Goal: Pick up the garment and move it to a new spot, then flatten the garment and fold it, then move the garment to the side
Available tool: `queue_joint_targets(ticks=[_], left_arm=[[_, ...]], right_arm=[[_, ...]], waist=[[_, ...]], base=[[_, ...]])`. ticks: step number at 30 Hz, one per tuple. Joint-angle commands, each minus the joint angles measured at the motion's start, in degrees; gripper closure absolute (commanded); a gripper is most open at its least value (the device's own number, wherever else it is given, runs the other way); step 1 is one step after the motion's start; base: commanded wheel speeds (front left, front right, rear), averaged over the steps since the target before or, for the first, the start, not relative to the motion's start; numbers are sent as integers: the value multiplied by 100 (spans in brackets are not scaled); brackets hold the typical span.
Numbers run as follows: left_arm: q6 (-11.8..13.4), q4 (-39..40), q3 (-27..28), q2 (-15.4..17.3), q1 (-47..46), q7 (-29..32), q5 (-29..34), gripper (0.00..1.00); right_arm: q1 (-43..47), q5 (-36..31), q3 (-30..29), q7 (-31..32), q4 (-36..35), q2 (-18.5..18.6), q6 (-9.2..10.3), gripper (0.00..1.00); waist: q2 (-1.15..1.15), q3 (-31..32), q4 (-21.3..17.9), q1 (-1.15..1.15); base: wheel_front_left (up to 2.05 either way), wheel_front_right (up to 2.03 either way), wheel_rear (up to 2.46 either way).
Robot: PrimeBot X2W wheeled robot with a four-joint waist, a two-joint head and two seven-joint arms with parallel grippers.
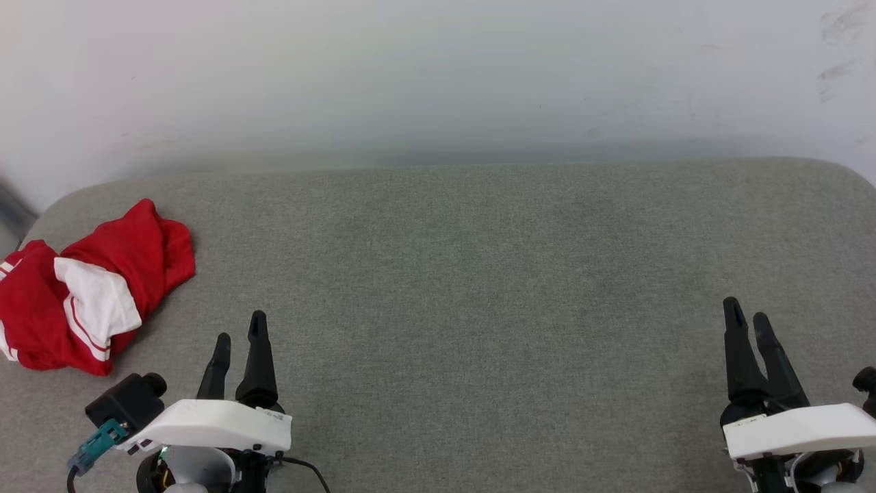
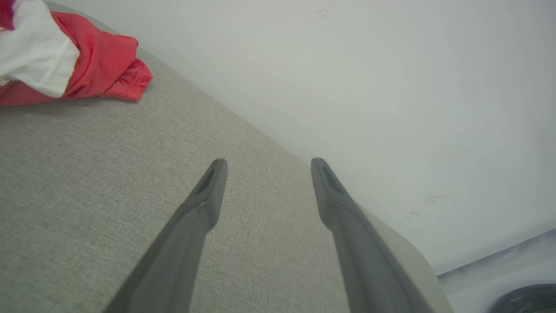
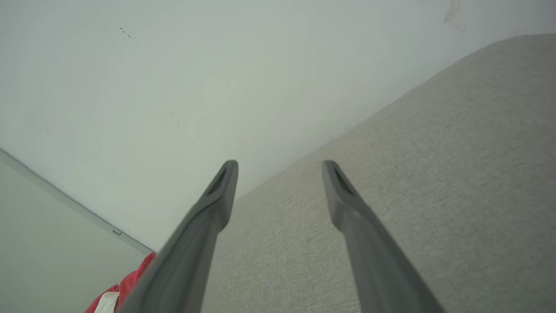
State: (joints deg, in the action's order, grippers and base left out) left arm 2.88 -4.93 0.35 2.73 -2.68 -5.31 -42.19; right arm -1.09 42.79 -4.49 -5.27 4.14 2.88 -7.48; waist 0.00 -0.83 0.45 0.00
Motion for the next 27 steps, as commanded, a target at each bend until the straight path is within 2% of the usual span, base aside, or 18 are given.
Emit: queue_joint_targets(ticks=[1,27], left_arm=[[39,106,-23,13,-15,-58,163,0],[284,183,-395,72,160,-462,1978,0]], right_arm=[[-23,-158,10,-59,-107,3,-2,0],[183,-1936,193,-463,-269,1,-2,0]], waist=[[0,1,1,0],[0,26,4,0]], base=[[0,0,0],[0,0,0]])
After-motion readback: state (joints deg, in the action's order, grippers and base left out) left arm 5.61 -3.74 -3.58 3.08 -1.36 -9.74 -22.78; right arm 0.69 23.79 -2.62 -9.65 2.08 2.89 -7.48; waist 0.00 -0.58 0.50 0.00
